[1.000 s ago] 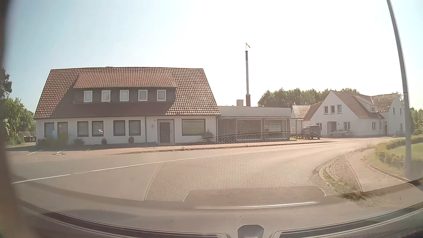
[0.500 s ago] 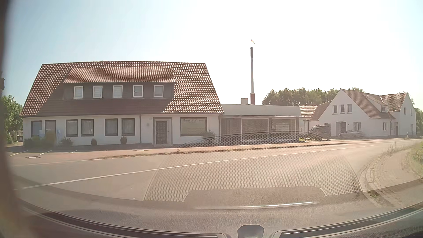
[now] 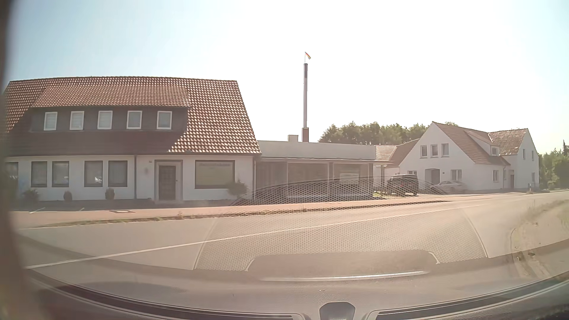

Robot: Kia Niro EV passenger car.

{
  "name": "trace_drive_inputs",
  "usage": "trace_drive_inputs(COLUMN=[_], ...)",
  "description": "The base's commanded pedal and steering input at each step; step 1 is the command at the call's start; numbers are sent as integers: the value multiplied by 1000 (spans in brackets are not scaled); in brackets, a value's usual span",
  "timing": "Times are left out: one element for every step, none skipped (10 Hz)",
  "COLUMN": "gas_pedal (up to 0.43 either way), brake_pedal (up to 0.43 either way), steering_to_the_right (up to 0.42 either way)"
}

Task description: Follow the waypoints while adhering to traffic rules and regulations

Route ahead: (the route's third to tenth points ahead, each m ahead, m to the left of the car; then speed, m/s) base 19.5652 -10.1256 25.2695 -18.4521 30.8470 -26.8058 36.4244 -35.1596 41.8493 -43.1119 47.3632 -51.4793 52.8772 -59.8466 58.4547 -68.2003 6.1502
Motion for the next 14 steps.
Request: trace_drive_inputs(gas_pedal=[209,209,209,220,220,228,228,240,240,240,240,240,240,240], brake_pedal=[6,6,6,6,6,6,6,6,6,6,6,6,6,6], steering_to_the_right=[232,241,244,244,244,244,243,243,243,243,242,242,240,236])
